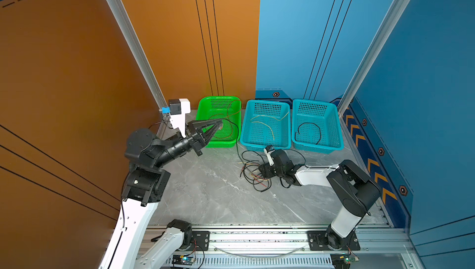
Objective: Untangle and sort cables by color
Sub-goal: Untie the cable.
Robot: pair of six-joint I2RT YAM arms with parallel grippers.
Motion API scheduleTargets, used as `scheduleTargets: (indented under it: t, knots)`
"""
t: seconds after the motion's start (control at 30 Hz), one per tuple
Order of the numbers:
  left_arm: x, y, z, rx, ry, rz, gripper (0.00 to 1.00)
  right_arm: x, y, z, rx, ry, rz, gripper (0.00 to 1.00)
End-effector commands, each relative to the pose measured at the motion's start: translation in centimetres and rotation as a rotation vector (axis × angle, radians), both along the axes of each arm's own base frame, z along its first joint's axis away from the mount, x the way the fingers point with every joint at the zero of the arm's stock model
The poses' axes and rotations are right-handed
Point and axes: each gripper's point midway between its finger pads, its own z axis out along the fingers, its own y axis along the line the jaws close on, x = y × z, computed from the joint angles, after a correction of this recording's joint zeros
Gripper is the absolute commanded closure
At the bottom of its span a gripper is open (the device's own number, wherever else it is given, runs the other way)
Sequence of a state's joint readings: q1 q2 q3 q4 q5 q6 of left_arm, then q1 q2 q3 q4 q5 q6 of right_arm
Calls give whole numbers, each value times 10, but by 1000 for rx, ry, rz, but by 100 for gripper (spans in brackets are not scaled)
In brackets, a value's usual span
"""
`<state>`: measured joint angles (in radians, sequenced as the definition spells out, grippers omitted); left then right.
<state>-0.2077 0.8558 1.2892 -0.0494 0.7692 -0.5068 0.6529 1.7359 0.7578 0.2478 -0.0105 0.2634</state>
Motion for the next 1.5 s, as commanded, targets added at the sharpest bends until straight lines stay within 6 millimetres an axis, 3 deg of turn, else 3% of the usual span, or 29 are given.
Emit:
scheduleTargets:
  t: [0.0, 0.2, 0.37, 0.6, 0.83, 0.97, 1.23, 1.33, 1.47]
  knots:
    - [-22, 6, 31, -9, -88, -13, 100, -25, -22, -40, -98, 128, -24, 26]
    - [-38, 12, 67, -20, -184, 2, 100, -25, -22, -42, -100, 133, -24, 26]
    - [-47, 15, 87, -17, -241, 15, 100, -25, -23, -38, -101, 129, -24, 26]
    - [-76, 26, 127, 20, -376, 89, 100, -25, -24, -44, -104, 141, -26, 26]
    - [-91, 42, 148, 68, -473, 243, 100, -26, -22, -47, -101, 148, -23, 26]
    - [-85, 46, 155, 61, -489, 284, 100, -24, -22, -42, -96, 137, -24, 26]
    - [-66, 46, 151, 58, -465, 294, 100, -16, -27, -23, -88, 111, -36, 26]
    - [-54, 44, 143, 59, -434, 281, 100, -14, -25, -7, -60, 91, -29, 26]
    - [-33, 38, 133, 30, -391, 228, 100, -13, -18, 35, 1, 22, 7, 26]
